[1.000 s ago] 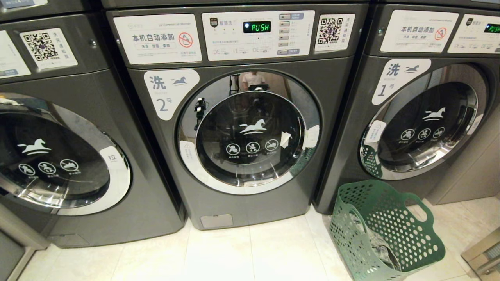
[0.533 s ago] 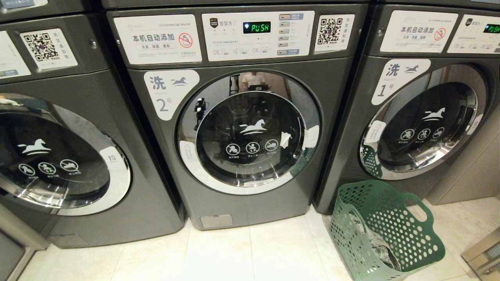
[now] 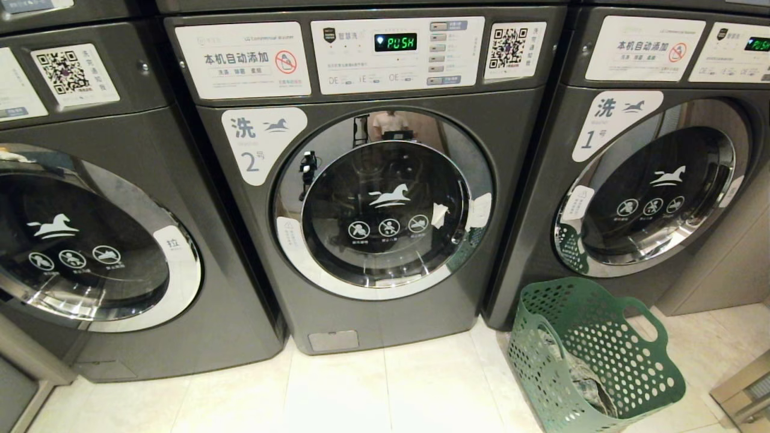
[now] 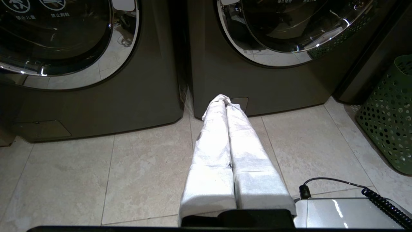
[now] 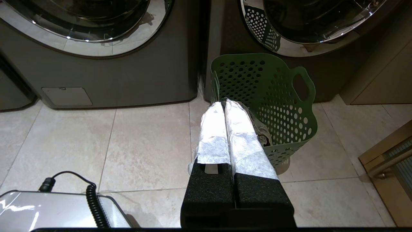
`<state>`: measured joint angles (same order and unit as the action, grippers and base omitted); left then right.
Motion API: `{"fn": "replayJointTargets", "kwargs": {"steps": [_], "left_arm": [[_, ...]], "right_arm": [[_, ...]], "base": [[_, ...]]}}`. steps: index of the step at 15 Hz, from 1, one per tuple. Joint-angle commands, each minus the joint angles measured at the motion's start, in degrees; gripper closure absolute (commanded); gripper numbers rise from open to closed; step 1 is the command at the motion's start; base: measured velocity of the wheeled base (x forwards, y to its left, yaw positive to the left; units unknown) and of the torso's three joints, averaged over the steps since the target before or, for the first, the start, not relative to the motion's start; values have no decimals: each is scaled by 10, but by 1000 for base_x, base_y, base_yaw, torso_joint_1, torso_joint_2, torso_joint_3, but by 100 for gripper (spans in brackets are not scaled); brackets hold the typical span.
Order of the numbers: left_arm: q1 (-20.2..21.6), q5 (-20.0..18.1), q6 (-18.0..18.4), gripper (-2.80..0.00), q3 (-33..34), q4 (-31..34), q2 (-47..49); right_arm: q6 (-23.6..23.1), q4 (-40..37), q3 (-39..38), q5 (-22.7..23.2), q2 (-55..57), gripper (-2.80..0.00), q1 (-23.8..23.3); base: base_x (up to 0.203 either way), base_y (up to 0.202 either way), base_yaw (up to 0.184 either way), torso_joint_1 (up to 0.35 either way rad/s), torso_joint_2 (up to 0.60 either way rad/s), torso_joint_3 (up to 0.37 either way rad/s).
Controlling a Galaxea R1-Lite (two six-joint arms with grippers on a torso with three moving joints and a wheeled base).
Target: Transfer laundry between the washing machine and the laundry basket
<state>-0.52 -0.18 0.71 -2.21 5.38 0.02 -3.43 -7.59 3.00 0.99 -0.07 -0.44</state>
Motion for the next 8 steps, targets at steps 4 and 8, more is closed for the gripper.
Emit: {"fn": "replayJointTargets", "kwargs": {"steps": [4,8], "left_arm": [[0,0,0,0,0,0,0],[0,0,0,0,0,0,0]], "right_arm": [[-3,-1,0,-9,2,0,0],[-3,-1,0,-7,2,0,0]], "base": [[0,0,0,0,0,0],[0,0,0,0,0,0]]}}
